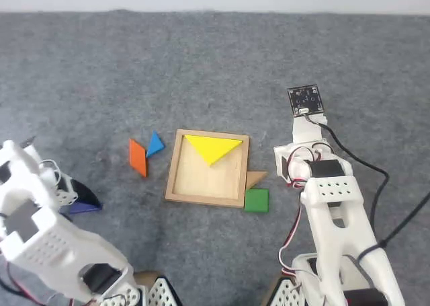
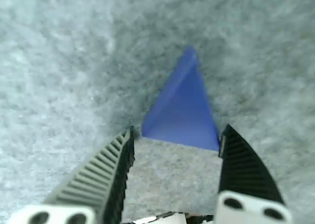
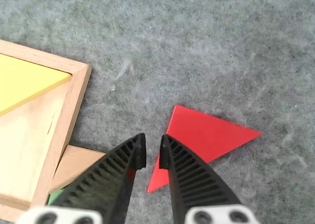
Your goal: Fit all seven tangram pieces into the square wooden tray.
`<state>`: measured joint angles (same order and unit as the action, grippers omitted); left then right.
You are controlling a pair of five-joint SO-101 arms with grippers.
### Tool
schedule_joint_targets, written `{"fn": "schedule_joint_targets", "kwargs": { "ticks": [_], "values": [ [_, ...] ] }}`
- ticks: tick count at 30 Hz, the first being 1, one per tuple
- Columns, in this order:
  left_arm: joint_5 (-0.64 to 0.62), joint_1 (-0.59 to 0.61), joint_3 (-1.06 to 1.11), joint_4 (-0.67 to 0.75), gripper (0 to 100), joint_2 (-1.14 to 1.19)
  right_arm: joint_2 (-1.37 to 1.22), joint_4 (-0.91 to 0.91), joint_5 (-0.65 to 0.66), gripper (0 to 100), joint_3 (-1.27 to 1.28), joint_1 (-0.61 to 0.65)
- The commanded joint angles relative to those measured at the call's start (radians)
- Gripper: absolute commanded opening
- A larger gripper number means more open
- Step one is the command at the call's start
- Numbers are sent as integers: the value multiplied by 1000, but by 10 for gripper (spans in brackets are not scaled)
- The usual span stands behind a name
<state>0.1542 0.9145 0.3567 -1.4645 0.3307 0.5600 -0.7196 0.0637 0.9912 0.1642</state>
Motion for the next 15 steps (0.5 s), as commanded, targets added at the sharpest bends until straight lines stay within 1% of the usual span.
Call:
{"fn": "schedule_joint_targets", "kwargs": {
  "ticks": [1,4,9,15],
  "values": [
    [-58,-20,13,23,272,-12,42,-5,9,62,-9,1],
    [-100,-46,21,61,270,-18,42,-5,9,62,-9,1],
    [-107,-58,18,87,267,-21,42,-7,9,62,-9,1],
    [-104,-58,16,89,180,-21,42,-7,9,62,-9,2]
  ]
}}
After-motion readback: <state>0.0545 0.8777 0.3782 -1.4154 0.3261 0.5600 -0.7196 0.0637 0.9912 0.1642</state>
